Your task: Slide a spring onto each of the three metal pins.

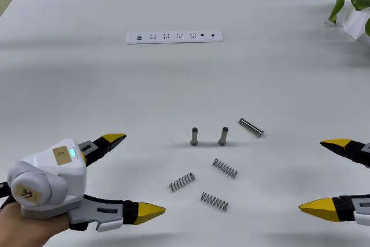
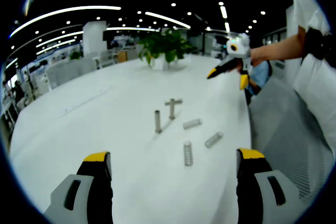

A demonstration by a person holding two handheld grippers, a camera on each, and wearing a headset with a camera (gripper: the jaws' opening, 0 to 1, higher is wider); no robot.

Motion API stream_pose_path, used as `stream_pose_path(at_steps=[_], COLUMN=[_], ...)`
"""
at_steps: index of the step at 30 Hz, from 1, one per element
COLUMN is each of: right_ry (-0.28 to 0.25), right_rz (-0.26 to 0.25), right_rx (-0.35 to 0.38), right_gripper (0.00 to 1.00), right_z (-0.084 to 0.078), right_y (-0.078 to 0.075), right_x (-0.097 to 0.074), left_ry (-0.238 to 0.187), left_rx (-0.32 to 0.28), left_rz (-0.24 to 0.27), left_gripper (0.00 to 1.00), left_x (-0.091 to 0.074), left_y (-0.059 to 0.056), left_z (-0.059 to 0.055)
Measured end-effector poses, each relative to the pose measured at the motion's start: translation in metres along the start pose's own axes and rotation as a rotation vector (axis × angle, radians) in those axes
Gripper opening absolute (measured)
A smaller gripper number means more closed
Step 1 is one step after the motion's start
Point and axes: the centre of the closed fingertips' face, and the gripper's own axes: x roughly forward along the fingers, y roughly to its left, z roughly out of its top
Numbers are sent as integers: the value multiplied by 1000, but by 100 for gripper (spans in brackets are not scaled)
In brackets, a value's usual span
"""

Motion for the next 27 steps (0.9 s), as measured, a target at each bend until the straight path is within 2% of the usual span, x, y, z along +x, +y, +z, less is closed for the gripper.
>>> stream_pose_path(at_steps=[27], right_ry=[4], right_rz=[1], right_rx=[1], right_gripper=[89], right_z=[0], right_y=[-2], right_x=[2], left_ry=[-3], left_rx=[-8], left_rz=[-6], left_gripper=[100], left_x=[1], left_y=[-2], left_z=[0])
